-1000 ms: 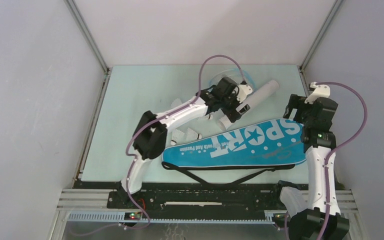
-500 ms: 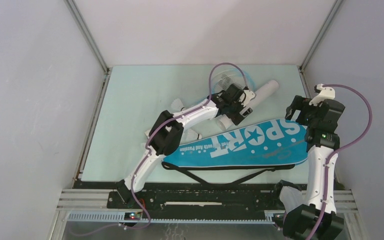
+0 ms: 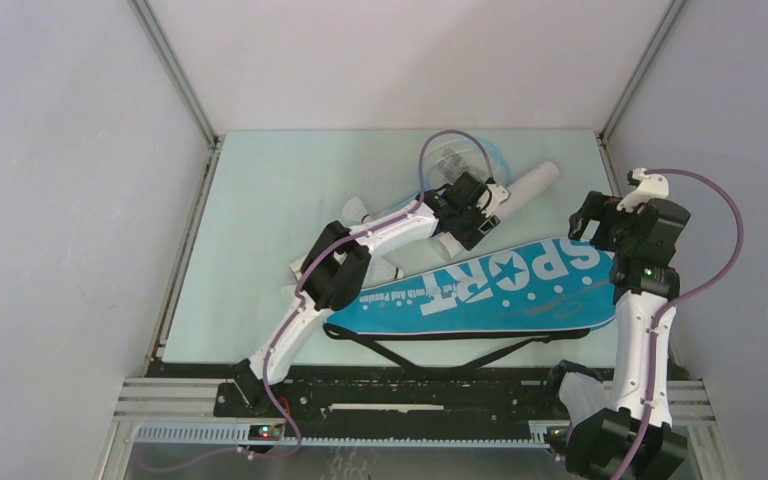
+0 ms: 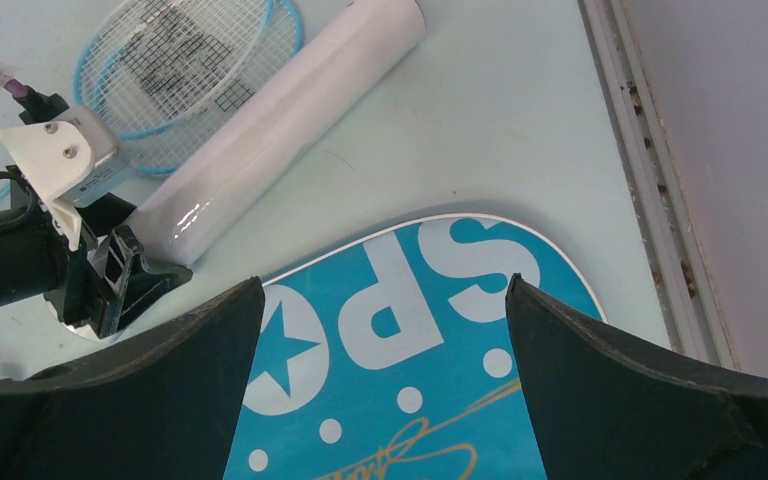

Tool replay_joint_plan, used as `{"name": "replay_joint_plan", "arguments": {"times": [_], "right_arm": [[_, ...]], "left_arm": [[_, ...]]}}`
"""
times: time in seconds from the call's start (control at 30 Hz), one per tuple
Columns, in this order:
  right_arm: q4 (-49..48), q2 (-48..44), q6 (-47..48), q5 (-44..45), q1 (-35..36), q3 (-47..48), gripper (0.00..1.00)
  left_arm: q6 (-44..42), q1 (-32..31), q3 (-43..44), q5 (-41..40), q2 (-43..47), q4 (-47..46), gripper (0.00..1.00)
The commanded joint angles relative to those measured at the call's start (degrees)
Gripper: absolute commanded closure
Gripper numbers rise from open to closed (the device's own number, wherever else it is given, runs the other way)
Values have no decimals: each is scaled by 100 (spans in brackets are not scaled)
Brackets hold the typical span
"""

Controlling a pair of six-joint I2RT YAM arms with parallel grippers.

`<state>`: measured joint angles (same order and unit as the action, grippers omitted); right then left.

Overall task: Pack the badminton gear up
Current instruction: Open the lid of the shuttle tube.

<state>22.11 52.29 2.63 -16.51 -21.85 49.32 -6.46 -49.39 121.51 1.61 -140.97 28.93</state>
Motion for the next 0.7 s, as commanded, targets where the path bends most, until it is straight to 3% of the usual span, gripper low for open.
{"name": "replay_joint_plan", "arguments": {"times": [0.0,0.23,0.47,0.67], "right_arm": [[-10,-62,-87,-83,-65,172,0],[14,-67,-179,-149,-83,210,0],[303,-6,-133,-419,-83,712,0],[607,122,194,-1517,-52,1376,1]], "left_arm": [[-44,-37,106,36,297,19,36],[72,-27,109,323,955,115,61],[98,21,-181,715,1996,281,64],[-97,503,-1166,1704,3055,224,74]]}}
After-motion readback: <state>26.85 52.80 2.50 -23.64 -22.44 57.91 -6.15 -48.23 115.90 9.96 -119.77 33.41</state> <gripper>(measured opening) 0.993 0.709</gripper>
